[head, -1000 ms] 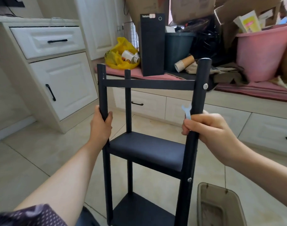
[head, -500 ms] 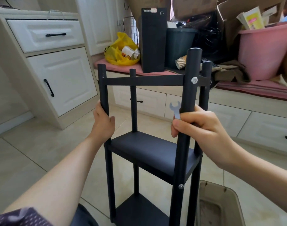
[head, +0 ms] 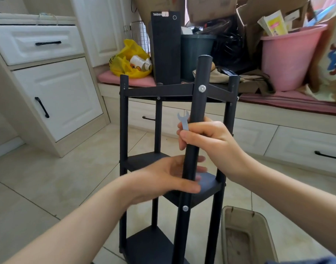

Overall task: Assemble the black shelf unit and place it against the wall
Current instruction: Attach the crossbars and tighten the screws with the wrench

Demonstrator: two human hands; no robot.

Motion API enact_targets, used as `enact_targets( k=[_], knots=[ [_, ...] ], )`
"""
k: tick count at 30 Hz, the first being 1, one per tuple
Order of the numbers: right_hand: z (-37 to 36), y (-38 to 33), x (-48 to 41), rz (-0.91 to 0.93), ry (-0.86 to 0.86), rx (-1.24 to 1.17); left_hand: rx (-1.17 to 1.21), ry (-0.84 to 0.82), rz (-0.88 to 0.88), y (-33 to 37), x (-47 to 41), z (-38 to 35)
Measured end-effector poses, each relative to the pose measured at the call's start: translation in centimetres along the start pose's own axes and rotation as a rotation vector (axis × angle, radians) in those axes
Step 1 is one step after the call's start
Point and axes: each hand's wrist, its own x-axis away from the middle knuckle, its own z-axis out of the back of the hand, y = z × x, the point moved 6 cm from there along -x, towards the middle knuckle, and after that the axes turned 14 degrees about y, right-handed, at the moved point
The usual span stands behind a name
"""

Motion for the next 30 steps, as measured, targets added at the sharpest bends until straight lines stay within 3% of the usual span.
enact_targets(
  k=[7,15,21,25,30],
  knots=[
    [0.3,-0.3,0.1,-0.028,0.03,0.011,0.072,0.397,-0.13,0.3,-0.4,-2.0],
    [1.1,-0.4,-0.1,0.014,0.101,0.028,0.141,0.271,-0.205,0.9,-0.8,-2.7],
    [1.3,-1.3,-0.7,-0.004,0.113,-0.077,0.328,0.199,-0.173,1.7,-0.3,-3.3],
    [1.3,-0.8,-0.9,-0.011,0.137,-0.088,0.392,0.244,-0.131,1.9,-0.3,-3.7],
    [1.6,0.3,-0.8,-0.116,0.12,-0.102,0.377,0.42,-0.051,1.1,-0.6,-3.3]
  ],
)
